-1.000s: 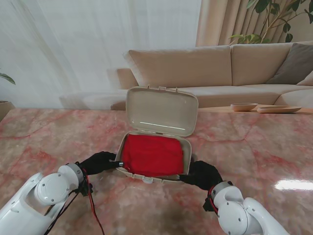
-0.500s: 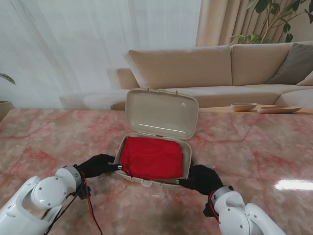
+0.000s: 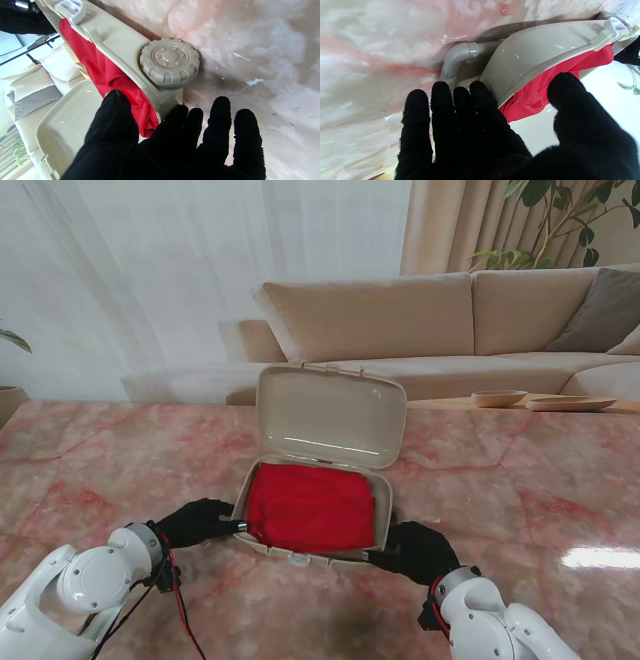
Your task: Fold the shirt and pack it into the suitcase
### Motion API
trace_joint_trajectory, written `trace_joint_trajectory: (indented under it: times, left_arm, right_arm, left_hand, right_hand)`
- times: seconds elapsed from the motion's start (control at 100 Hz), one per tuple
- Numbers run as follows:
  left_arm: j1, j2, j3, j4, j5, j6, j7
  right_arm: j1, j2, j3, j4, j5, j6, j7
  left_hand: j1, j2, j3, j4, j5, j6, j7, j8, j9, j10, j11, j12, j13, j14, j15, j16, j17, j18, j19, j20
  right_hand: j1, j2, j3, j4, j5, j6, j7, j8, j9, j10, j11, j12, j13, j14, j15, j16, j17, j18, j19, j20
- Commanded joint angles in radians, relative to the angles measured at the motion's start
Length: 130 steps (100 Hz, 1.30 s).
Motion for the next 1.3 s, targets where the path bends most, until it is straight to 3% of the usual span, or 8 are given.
trace_joint_trajectory:
  times: [0.0, 0.73, 1.22, 1.29]
  left_arm:
    - [0.016, -0.006, 0.000, -0.013, 0.005, -0.006, 0.004]
    - [0.047, -0.001, -0.049, -0.035, 0.040, 0.009, -0.014]
    - [0.101, -0.005, -0.121, -0.081, 0.083, 0.024, 0.007]
    - [0.107, -0.008, -0.130, -0.087, 0.089, 0.025, 0.017]
  right_arm:
    - [-0.013, -0.006, -0.003, -0.015, 0.008, 0.006, 0.015]
    - [-0.061, -0.004, 0.028, -0.045, -0.010, 0.047, 0.034]
    - [-0.120, -0.016, 0.084, -0.100, -0.054, 0.072, -0.022]
    - [-0.117, -0.020, 0.097, -0.106, -0.065, 0.071, -0.043]
  left_hand:
    - [-0.030, 0.052, -0.025, 0.001, 0.035, -0.241, 0.057, 0.028, 0.023, -0.058, 0.005, -0.003, -0.027, 0.033, -0.012, 0.015, -0.009, 0.020, 0.014, 0.016]
    - [-0.030, 0.051, -0.024, 0.002, 0.025, -0.254, 0.071, 0.029, 0.026, -0.057, 0.000, -0.003, -0.026, 0.034, -0.013, 0.017, -0.009, 0.021, 0.014, 0.021]
    - [-0.030, 0.049, -0.024, 0.002, 0.026, -0.255, 0.073, 0.029, 0.035, -0.060, 0.003, -0.001, -0.021, 0.033, -0.011, 0.018, -0.006, 0.020, 0.015, 0.022]
    - [-0.030, 0.049, -0.024, 0.002, 0.026, -0.255, 0.073, 0.028, 0.036, -0.060, 0.003, -0.001, -0.021, 0.032, -0.011, 0.018, -0.005, 0.022, 0.015, 0.023]
  right_hand:
    - [0.003, 0.012, -0.020, 0.035, -0.001, -0.214, -0.024, 0.001, 0.009, -0.028, -0.011, -0.015, 0.008, -0.005, -0.003, 0.003, 0.000, 0.020, -0.003, 0.023]
    - [-0.006, 0.014, -0.032, 0.036, -0.008, -0.229, -0.028, 0.001, 0.009, -0.035, -0.017, -0.017, -0.003, -0.010, -0.013, 0.000, -0.009, 0.014, -0.011, 0.021]
    - [-0.009, 0.015, -0.025, 0.034, -0.002, -0.226, -0.023, 0.001, 0.014, -0.034, -0.024, -0.016, 0.008, -0.007, -0.011, 0.002, -0.001, 0.018, -0.010, 0.025]
    - [-0.007, 0.013, -0.027, 0.034, 0.003, -0.227, -0.021, 0.001, 0.041, -0.033, 0.008, 0.006, 0.039, -0.005, 0.033, 0.029, 0.018, 0.018, 0.013, 0.038]
